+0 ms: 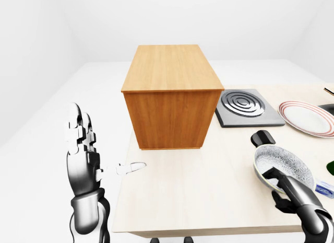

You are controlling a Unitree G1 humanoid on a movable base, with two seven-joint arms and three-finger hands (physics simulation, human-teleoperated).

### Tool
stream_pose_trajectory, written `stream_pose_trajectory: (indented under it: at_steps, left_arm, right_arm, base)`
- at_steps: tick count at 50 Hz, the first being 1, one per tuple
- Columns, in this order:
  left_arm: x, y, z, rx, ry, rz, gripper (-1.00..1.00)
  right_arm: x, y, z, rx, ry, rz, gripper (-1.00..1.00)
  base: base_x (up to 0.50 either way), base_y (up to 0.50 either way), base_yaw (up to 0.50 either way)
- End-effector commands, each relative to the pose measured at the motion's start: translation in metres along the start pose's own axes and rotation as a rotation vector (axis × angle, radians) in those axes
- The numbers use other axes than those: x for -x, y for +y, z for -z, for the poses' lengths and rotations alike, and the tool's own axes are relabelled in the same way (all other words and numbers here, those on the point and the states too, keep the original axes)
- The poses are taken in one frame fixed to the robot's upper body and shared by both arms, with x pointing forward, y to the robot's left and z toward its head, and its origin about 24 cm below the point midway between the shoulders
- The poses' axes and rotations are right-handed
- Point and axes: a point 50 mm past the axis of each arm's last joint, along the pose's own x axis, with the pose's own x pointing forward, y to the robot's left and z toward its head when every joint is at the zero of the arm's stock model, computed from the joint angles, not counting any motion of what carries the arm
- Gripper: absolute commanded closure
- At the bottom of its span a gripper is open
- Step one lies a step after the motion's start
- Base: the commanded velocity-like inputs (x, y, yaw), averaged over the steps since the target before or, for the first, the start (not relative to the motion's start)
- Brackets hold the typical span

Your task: Put the bowl on the top of the cabinet.

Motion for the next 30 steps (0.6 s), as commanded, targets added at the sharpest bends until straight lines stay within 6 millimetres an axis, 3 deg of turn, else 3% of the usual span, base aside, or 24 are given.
stream_pose_trajectory:
  at_steps: [1, 6, 9, 13, 14, 18, 19, 20, 23, 25, 26, 30]
  left_arm:
    - [0.000, -0.001, 0.000, 0.000, 0.002, 0.002, -1.00]
    - [0.000, -0.001, 0.000, 0.000, 0.001, 0.004, -1.00]
    - [0.000, -0.001, 0.001, 0.001, 0.004, 0.004, -1.00]
    - [0.000, -0.001, 0.002, 0.000, 0.011, 0.005, -1.00]
    - [0.000, -0.001, 0.002, 0.001, 0.009, 0.006, -1.00]
    - [0.000, -0.001, 0.002, 0.002, 0.009, 0.007, -1.00]
    - [0.000, -0.001, 0.003, 0.002, 0.011, 0.008, -1.00]
    - [0.000, -0.001, 0.004, 0.002, 0.017, 0.007, -1.00]
    - [0.001, -0.002, 0.004, 0.003, 0.020, 0.017, -1.00]
    - [0.001, -0.002, 0.004, 0.003, 0.020, 0.017, -1.00]
    - [0.002, -0.002, 0.003, 0.004, 0.015, 0.016, -1.00]
    - [0.002, -0.002, 0.003, 0.004, 0.015, 0.015, -1.00]
  right_arm:
    - [0.004, 0.013, 0.007, 0.001, 0.031, -0.084, 1.00]
    - [0.005, 0.004, 0.004, -0.007, 0.015, -0.056, 1.00]
    - [0.011, -0.016, -0.006, -0.019, -0.037, -0.016, 1.00]
    - [0.026, -0.053, -0.025, -0.016, -0.134, 0.059, 1.00]
    - [0.035, -0.073, -0.036, -0.004, -0.194, 0.147, 1.00]
    - [0.061, -0.119, -0.061, 0.059, -0.318, 0.375, 1.00]
    - [0.061, -0.120, -0.062, 0.060, -0.321, 0.381, 1.00]
    - [0.073, -0.137, -0.070, 0.054, -0.347, 0.471, 1.00]
    - [0.088, -0.155, -0.082, 0.069, -0.385, 0.568, 1.00]
    - [0.088, -0.155, -0.082, 0.069, -0.386, 0.570, 1.00]
    - [0.109, -0.184, -0.101, 0.120, -0.462, 0.723, 1.00]
    - [0.135, -0.213, -0.126, 0.255, -0.575, 0.873, 1.00]
  base:
    - [0.00, 0.00, 0.00]
    - [0.00, 0.00, 0.00]
    - [0.00, 0.00, 0.00]
    - [0.00, 0.00, 0.00]
    - [0.00, 0.00, 0.00]
    - [0.00, 0.00, 0.00]
    - [0.00, 0.00, 0.00]
    - [0.00, 0.00, 0.00]
    - [0.00, 0.00, 0.00]
    - [0.00, 0.00, 0.00]
    - [0.00, 0.00, 0.00]
    - [0.00, 0.00, 0.00]
